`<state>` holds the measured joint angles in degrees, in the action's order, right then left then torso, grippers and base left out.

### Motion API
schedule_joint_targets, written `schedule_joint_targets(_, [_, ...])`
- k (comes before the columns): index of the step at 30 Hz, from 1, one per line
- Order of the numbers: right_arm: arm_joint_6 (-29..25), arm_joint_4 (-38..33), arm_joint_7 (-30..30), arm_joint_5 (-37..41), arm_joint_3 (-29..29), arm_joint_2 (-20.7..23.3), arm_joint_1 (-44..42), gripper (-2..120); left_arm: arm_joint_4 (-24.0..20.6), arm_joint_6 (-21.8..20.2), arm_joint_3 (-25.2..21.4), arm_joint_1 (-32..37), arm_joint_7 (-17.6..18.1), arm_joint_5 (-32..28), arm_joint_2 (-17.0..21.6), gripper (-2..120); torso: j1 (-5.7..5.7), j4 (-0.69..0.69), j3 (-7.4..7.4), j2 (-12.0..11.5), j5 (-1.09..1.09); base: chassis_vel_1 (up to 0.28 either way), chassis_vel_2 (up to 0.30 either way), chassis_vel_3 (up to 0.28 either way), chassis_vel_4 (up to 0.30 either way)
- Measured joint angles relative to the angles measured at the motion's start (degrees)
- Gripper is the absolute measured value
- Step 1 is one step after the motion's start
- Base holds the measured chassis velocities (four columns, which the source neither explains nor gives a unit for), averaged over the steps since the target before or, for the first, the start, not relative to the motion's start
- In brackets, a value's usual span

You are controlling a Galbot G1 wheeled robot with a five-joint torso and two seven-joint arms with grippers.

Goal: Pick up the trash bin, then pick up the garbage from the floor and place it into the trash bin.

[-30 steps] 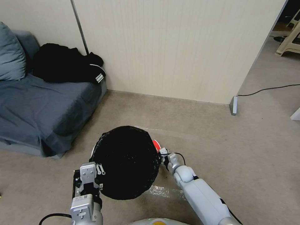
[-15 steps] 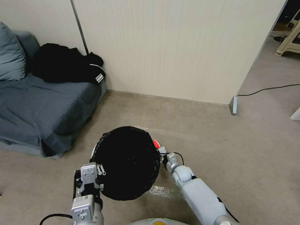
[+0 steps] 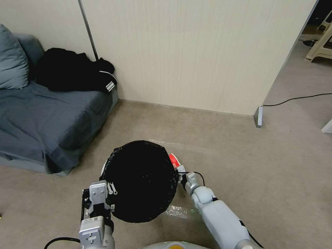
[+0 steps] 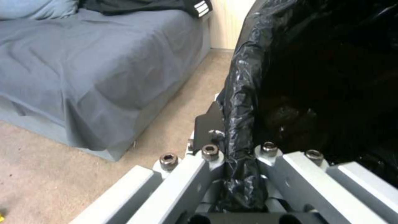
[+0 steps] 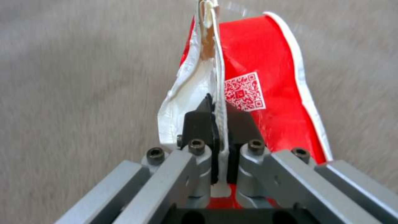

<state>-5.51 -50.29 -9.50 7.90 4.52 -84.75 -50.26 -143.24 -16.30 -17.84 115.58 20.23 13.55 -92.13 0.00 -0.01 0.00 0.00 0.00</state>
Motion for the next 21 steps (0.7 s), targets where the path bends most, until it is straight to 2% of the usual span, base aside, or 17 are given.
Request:
schedule_joint_targets(3, [-0.28, -4.15, 0.72, 0.10, -0.05, 0.71, -1.29, 0, 0.00, 0.02, -0.06, -0.08, -0.12, 0.01, 0.17, 0, 0.00, 0.01, 0.00, 0.00, 0.00, 0.000, 0.000, 0.000, 0.000])
schedule_joint_targets(6, [-1.14, -13.47, 2.42, 0.21, -0.16, 1.76, -3.84, 0, 0.00, -0.30, -0.41, -0.34, -0.71, 0.09, 0.54, 0, 0.00, 0.00, 0.00, 0.00, 0.00, 0.000, 0.000, 0.000, 0.000])
schedule_joint_targets(7, [-1.14, -13.47, 2.42, 0.21, -0.16, 1.76, -3.84, 0, 0.00, -0.30, -0.41, -0.34, -0.71, 0.09, 0.54, 0, 0.00, 0.00, 0.00, 0.00, 0.00, 0.000, 0.000, 0.000, 0.000])
schedule_joint_targets(10, [-2.25, -25.19, 2.79, -0.23, -0.23, 2.95, -6.66, 0, 0.00, -0.81, -1.29, -0.74, -1.22, -1.11, 0.56, 0, 0.00, 0.01, 0.00, 0.00, 0.01, 0.000, 0.000, 0.000, 0.000])
schedule_joint_targets(11, [-2.25, -25.19, 2.79, -0.23, -0.23, 2.95, -6.66, 0, 0.00, -0.81, -1.29, -0.74, -1.22, -1.11, 0.56, 0, 0.00, 0.01, 0.00, 0.00, 0.01, 0.000, 0.000, 0.000, 0.000])
schedule_joint_targets(14, [-3.21, -44.12, 1.29, 0.15, -1.45, 5.20, -10.97, 0, 0.30, -1.46, -2.29, -1.37, -1.54, -2.36, 0.72, 0, 0.00, 0.01, 0.00, 0.00, 0.01, 0.000, 0.000, 0.000, 0.000])
schedule_joint_targets(15, [-3.21, -44.12, 1.29, 0.15, -1.45, 5.20, -10.97, 0, 0.30, -1.46, -2.29, -1.37, -1.54, -2.36, 0.72, 0, 0.00, 0.01, 0.00, 0.00, 0.01, 0.000, 0.000, 0.000, 0.000])
schedule_joint_targets(17, [-3.57, -52.69, 0.61, 0.57, -2.67, 6.21, -12.87, 0, 0.67, -1.67, -2.06, -1.59, -2.04, -2.33, 0.61, 0, 0.00, -0.01, -0.01, 0.00, -0.03, 0.000, 0.000, 0.000, 0.000])
schedule_joint_targets(18, [-3.57, -52.69, 0.61, 0.57, -2.67, 6.21, -12.87, 0, 0.67, -1.67, -2.06, -1.59, -2.04, -2.33, 0.61, 0, 0.00, -0.01, -0.01, 0.00, -0.03, 0.000, 0.000, 0.000, 0.000])
schedule_joint_targets(19, [-3.67, -57.20, -0.12, 0.68, -3.86, 6.92, -14.37, 0, 0.83, -1.76, -2.02, -1.68, -2.07, -2.29, 0.50, 0, 0.00, 0.03, 0.00, 0.00, 0.02, 0.000, 0.000, 0.000, 0.000])
schedule_joint_targets(21, [-4.04, -63.47, -0.84, 0.74, -5.39, 8.10, -16.59, 0, 1.05, -1.79, -1.90, -1.85, -2.50, -2.26, 0.47, 0, 0.00, 0.01, -0.01, 0.01, -0.02, 0.000, 0.000, 0.000, 0.000])
